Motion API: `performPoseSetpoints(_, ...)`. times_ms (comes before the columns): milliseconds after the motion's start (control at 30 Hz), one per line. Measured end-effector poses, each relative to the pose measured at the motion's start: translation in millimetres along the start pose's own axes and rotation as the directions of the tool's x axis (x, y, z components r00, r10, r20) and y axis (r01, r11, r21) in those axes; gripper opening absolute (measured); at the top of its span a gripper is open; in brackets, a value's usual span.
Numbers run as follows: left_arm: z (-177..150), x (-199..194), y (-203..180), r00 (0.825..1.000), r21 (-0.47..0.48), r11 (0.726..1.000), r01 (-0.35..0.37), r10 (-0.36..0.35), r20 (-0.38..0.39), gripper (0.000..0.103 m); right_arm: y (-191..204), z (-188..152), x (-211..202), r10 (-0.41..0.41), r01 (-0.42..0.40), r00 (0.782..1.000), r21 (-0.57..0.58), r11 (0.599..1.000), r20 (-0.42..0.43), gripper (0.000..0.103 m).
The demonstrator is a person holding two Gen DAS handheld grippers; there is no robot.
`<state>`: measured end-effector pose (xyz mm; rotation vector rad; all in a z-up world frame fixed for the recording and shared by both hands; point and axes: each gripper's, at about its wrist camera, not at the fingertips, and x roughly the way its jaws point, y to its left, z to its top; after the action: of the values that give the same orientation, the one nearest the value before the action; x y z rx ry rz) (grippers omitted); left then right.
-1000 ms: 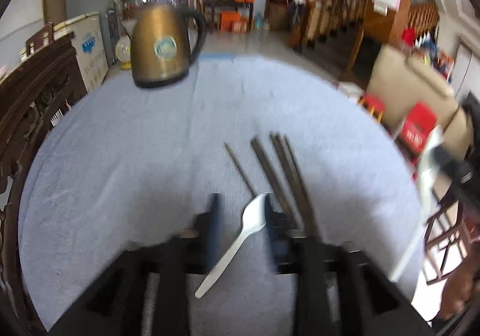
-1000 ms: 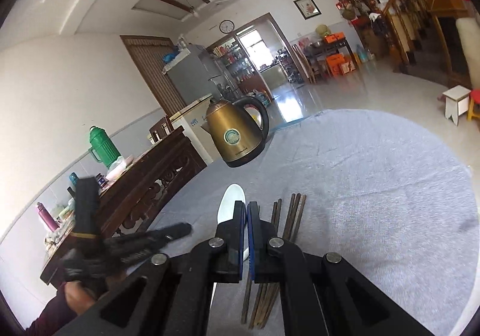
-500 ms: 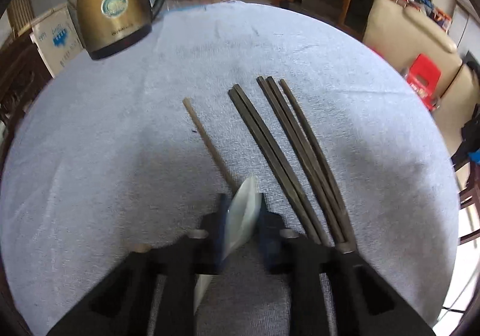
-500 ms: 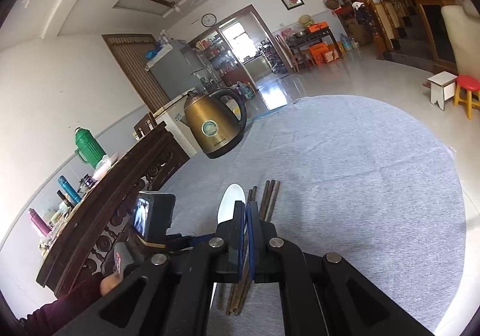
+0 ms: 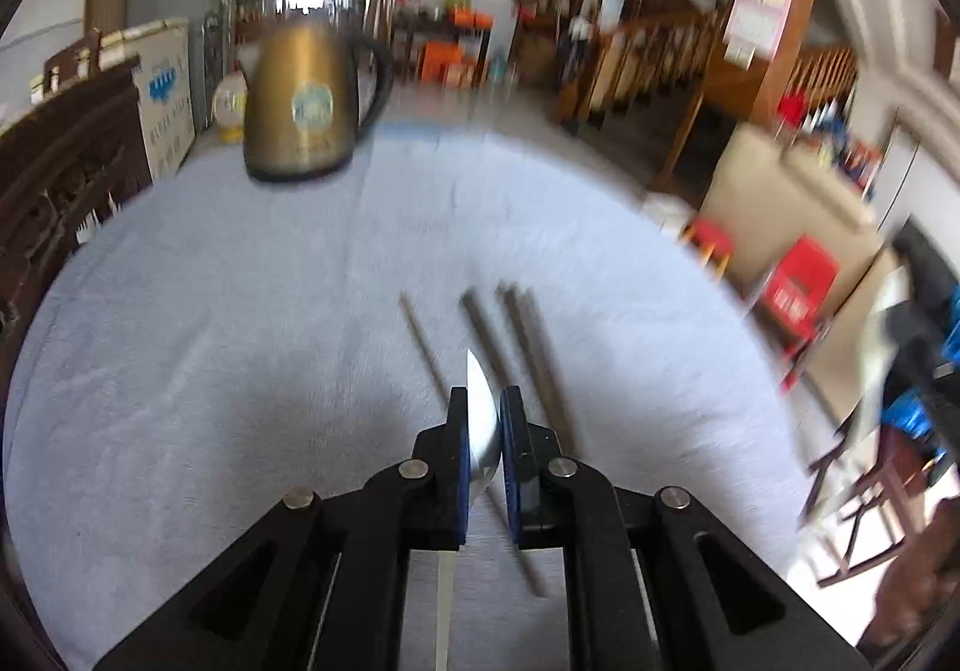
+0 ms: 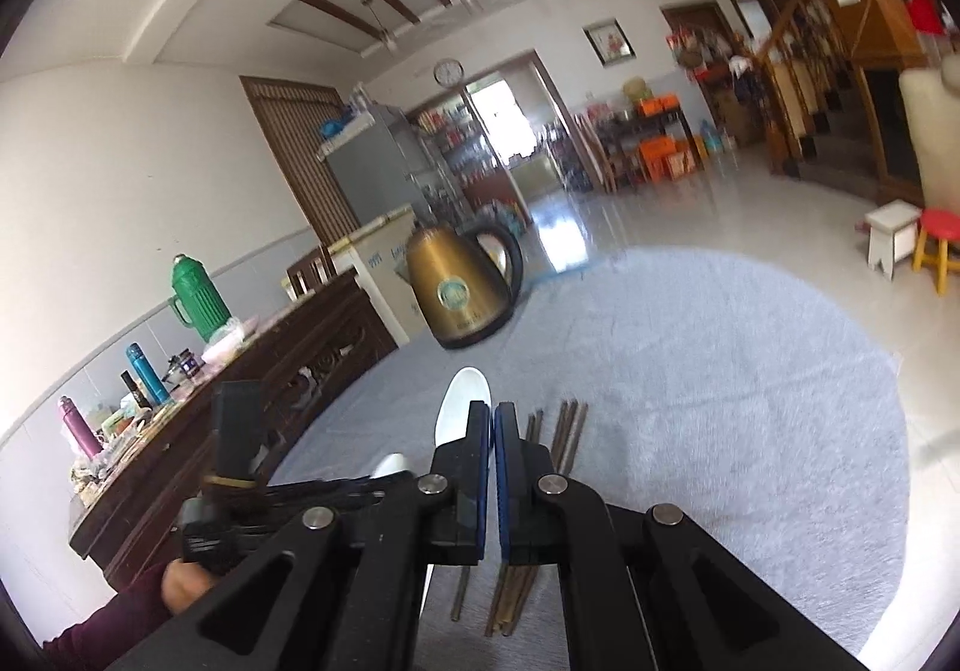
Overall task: Organize utensils
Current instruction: 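Lift the held spoons with both tools and carry them over the dark cup, then lower both spoons into the dark cup and open both tools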
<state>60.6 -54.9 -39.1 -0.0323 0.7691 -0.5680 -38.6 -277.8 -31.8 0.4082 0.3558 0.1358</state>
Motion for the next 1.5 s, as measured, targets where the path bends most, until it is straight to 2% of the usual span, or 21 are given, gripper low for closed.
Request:
performPoseSetpoints(133,2.3,-53.0,-12.6,0.986,-0.055,0.994,0.093,-0.084,0.143,0.01,21.9,1.2,-26.0,-0.024,0.029,0.997,-0.073,0.997,0.073,0.003)
performPoseSetpoints(200,-1.7,-72.6,-22.5,0.968,-0.079,0.984,0.158,-0.139,0.21,0.01,34.2,-1.4,-35.8,-0.029,0.039,0.995,-0.111,0.993,0.09,0.003)
performPoseSetpoints(233,-4.3,-76.8,-25.5,0.96,-0.086,0.98,0.179,-0.154,0.232,0.01,38.7,-3.0,-38.3,-0.029,0.041,0.995,-0.125,0.991,0.092,0.003)
performPoseSetpoints(300,-13.9,-85.1,-33.9,0.935,-0.103,0.967,0.234,-0.194,0.296,0.01,48.7,-9.1,-44.1,-0.035,0.05,0.995,-0.16,0.986,0.093,0.003)
performPoseSetpoints(367,-22.4,-87.3,-39.2,0.916,-0.114,0.959,0.258,-0.206,0.343,0.01,54.6,-13.8,-47.8,-0.034,0.05,0.996,-0.18,0.982,0.088,0.003)
performPoseSetpoints(500,-41.3,-79.4,-40.2,0.892,-0.169,0.935,0.312,-0.227,0.392,0.01,59.2,-22.9,-53.5,-0.037,0.052,0.996,-0.209,0.976,0.078,0.003)
performPoseSetpoints(567,-47.7,-74.3,-37.1,0.894,-0.192,0.935,0.297,-0.201,0.4,0.01,60.6,-28.3,-54.6,-0.041,0.056,0.996,-0.22,0.974,0.073,0.003)
performPoseSetpoints(800,-71.6,-50.0,-28.9,0.925,-0.289,0.925,0.248,-0.137,0.354,0.01,61.6,-42.0,-52.7,-0.056,0.066,0.997,-0.245,0.967,0.047,0.003)
performPoseSetpoints(1033,-89.0,-41.9,-29.3,0.943,-0.294,0.934,0.204,-0.106,0.316,0.01,62.2,-58.8,-48.6,-0.055,0.054,0.998,-0.27,0.961,0.004,0.003)
performPoseSetpoints(1500,-101.0,-57.5,-35.7,0.952,-0.247,0.96,0.135,-0.057,0.3,0.01,63.6,-83.2,-45.0,-0.048,0.025,0.996,-0.278,0.96,-0.075,0.004)
